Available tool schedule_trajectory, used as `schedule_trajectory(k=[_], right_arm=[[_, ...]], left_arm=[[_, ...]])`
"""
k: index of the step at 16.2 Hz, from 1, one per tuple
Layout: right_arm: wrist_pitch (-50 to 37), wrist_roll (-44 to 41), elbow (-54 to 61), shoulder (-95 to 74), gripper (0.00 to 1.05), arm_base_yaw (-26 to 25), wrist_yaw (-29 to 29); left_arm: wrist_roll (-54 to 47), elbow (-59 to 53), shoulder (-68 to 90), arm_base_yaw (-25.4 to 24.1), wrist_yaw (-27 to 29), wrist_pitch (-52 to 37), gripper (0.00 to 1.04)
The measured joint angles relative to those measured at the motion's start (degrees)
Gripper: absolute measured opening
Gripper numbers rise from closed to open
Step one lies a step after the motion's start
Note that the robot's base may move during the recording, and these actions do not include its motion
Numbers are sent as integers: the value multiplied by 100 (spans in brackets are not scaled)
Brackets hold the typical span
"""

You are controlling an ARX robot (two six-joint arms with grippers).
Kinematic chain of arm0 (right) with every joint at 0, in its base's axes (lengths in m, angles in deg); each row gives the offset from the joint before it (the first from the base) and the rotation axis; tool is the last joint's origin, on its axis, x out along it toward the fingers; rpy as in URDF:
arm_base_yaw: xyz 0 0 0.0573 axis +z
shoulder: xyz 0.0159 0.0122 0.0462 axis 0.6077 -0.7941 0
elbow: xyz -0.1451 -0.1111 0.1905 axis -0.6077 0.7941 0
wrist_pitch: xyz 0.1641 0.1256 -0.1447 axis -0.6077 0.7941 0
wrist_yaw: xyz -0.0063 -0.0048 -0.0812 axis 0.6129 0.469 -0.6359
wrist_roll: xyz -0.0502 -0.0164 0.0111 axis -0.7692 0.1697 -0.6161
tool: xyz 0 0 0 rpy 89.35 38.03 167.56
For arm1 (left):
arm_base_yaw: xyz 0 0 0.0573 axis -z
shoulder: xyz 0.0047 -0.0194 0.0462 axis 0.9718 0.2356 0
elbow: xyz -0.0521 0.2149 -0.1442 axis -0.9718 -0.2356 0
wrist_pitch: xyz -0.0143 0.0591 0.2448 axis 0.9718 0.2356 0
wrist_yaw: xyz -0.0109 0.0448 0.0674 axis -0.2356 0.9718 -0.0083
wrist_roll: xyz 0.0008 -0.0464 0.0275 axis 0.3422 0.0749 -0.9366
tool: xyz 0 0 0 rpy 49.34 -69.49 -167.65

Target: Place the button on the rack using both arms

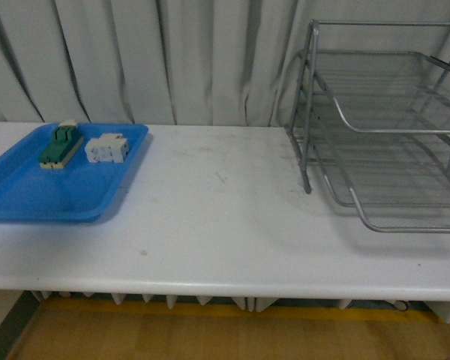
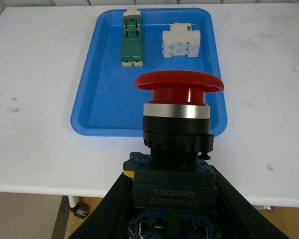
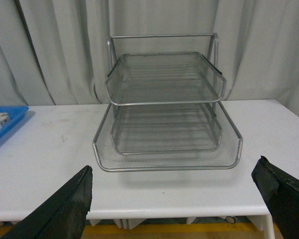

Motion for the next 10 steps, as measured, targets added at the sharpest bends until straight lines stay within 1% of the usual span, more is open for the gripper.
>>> schedule_trajectory(k=[9,10], right_arm=[[-4,2,0,0,98,0,-4],[9,2,0,2,98,0,-11]], left_arm=[[4,-107,24,59,0,-39,36],[9,-118,22,157,-2,-81,36]])
